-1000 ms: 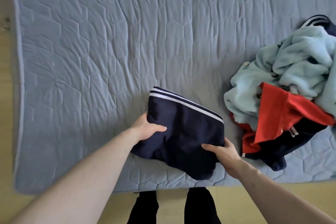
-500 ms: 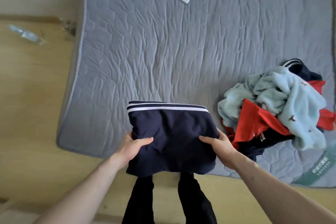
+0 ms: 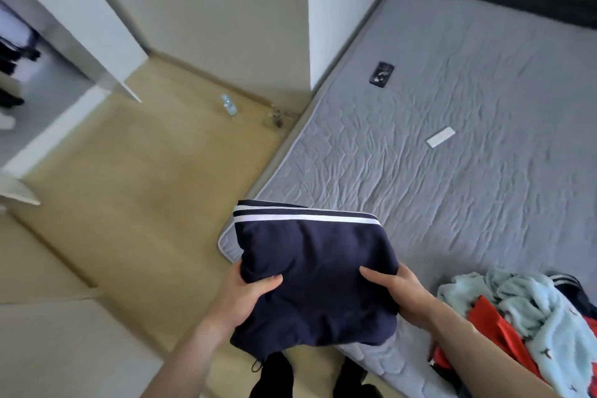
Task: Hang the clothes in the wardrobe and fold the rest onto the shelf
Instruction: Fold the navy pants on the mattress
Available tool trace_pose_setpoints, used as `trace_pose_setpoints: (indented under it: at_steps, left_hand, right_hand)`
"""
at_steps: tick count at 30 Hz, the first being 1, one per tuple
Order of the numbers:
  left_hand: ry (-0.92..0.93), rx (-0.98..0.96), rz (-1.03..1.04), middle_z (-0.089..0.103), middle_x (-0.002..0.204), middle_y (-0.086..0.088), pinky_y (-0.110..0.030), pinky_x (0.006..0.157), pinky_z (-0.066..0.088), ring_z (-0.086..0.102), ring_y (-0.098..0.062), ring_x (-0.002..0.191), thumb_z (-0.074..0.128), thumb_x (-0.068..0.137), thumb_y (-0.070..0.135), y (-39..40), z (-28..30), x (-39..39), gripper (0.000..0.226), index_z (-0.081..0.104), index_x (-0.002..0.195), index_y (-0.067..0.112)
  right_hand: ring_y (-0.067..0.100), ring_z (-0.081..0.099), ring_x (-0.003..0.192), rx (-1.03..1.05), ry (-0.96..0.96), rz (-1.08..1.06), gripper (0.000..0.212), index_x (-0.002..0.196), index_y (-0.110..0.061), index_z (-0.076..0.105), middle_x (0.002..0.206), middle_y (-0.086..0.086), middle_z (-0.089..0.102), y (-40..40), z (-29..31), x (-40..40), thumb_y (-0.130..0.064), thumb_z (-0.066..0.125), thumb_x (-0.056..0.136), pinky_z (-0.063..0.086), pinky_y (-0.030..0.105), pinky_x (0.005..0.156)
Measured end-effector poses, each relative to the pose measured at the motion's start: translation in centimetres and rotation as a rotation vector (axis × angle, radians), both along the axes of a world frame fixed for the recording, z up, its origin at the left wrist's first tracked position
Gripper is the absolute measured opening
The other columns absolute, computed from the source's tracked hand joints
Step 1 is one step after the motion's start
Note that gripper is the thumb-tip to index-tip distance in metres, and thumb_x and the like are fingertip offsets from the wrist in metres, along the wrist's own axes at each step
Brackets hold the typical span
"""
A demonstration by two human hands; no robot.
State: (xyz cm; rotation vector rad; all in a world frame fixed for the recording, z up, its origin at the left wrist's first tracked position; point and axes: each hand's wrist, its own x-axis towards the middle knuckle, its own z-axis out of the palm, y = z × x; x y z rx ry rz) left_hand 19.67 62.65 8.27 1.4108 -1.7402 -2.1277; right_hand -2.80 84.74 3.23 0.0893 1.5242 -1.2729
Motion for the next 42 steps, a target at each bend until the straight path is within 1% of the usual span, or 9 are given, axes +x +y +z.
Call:
trace_pose_setpoints:
  at_steps: [3,9,12,16,21,24,31,35,42]
  left_hand:
    - [0.019,-0.036,0.092,0.077,0.113,-0.001,-0.042,0.090,0.057,0.073,-0.021,0.105,0.085,0.076,0.012,-4.7,3.4,4.4,0.045,0.070,0.118,0.016]
    - [0.097,-0.096,0.260,0.078,0.110,0.002,-0.033,0.081,0.058,0.075,-0.020,0.101,0.087,0.068,0.019,-14.5,8.5,12.2,0.048,0.072,0.113,0.021]
    - [0.144,-0.088,0.306,0.076,0.114,0.001,-0.040,0.088,0.057,0.074,-0.022,0.105,0.087,0.074,0.020,-18.8,10.6,15.7,0.040,0.075,0.111,0.028]
    - [0.208,-0.053,0.381,0.075,0.120,-0.004,-0.044,0.092,0.056,0.073,-0.027,0.108,0.086,0.075,0.027,-24.4,13.3,18.9,0.042,0.074,0.115,0.026]
    - [0.275,0.010,0.465,0.074,0.119,-0.010,-0.039,0.084,0.058,0.072,-0.032,0.108,0.076,0.080,0.027,-31.7,16.0,20.3,0.036,0.075,0.115,0.020]
    - [0.253,-0.021,0.520,0.075,0.116,-0.011,-0.041,0.082,0.059,0.073,-0.032,0.103,0.074,0.075,0.023,-36.5,17.4,20.5,0.044,0.072,0.118,0.016]
    - [0.142,-0.179,0.695,0.079,0.102,0.001,-0.039,0.078,0.059,0.077,-0.023,0.090,0.073,0.076,0.017,-47.3,21.9,22.4,0.043,0.068,0.118,0.022]
    - [0.145,-0.256,0.798,0.079,0.104,-0.001,-0.047,0.089,0.058,0.076,-0.027,0.096,0.074,0.066,0.021,-52.5,25.2,24.5,0.053,0.068,0.119,0.022]
    - [0.181,-0.363,0.869,0.078,0.108,-0.002,-0.046,0.092,0.058,0.076,-0.025,0.098,0.072,0.085,0.011,-62.6,30.5,29.3,0.038,0.067,0.122,0.019]
  right_hand:
    - [0.024,0.074,0.107,-0.031,0.029,0.087,0.062,0.121,-0.009,0.069,0.114,0.011,0.077,-6.3,3.6,1.9,-0.027,0.094,0.068,0.061,0.031,0.076]
    - [0.019,0.075,0.102,-0.108,0.123,0.216,0.044,0.120,-0.014,0.068,0.110,0.006,0.078,-19.9,9.7,7.4,-0.023,0.084,0.080,0.061,0.026,0.072]
    - [0.016,0.076,0.098,-0.129,0.176,0.238,0.038,0.119,-0.020,0.068,0.108,0.001,0.079,-26.0,11.8,10.1,-0.021,0.082,0.083,0.058,0.032,0.080]
    - [0.013,0.076,0.095,-0.160,0.234,0.281,0.038,0.118,-0.022,0.069,0.105,-0.003,0.079,-33.4,14.0,12.6,-0.022,0.082,0.083,0.057,0.030,0.077]
    - [0.011,0.077,0.087,-0.214,0.327,0.313,0.036,0.113,-0.026,0.071,0.098,-0.007,0.080,-43.4,16.7,12.6,-0.022,0.085,0.080,0.058,0.027,0.068]
    - [0.011,0.077,0.085,-0.262,0.354,0.370,0.038,0.114,-0.025,0.070,0.097,-0.007,0.080,-50.0,18.3,12.2,-0.025,0.085,0.080,0.059,0.025,0.064]
    - [0.014,0.076,0.093,-0.398,0.333,0.552,0.043,0.121,-0.032,0.064,0.106,-0.010,0.078,-65.3,22.6,13.4,-0.034,0.083,0.082,0.061,0.039,0.082]
    - [0.015,0.075,0.099,-0.500,0.325,0.670,0.042,0.126,-0.031,0.063,0.111,-0.009,0.077,-73.6,26.3,15.4,-0.032,0.079,0.086,0.059,0.039,0.085]
    - [0.015,0.075,0.101,-0.628,0.354,0.794,0.044,0.125,-0.030,0.066,0.113,-0.009,0.077,-87.2,31.9,19.4,-0.036,0.078,0.084,0.061,0.032,0.080]
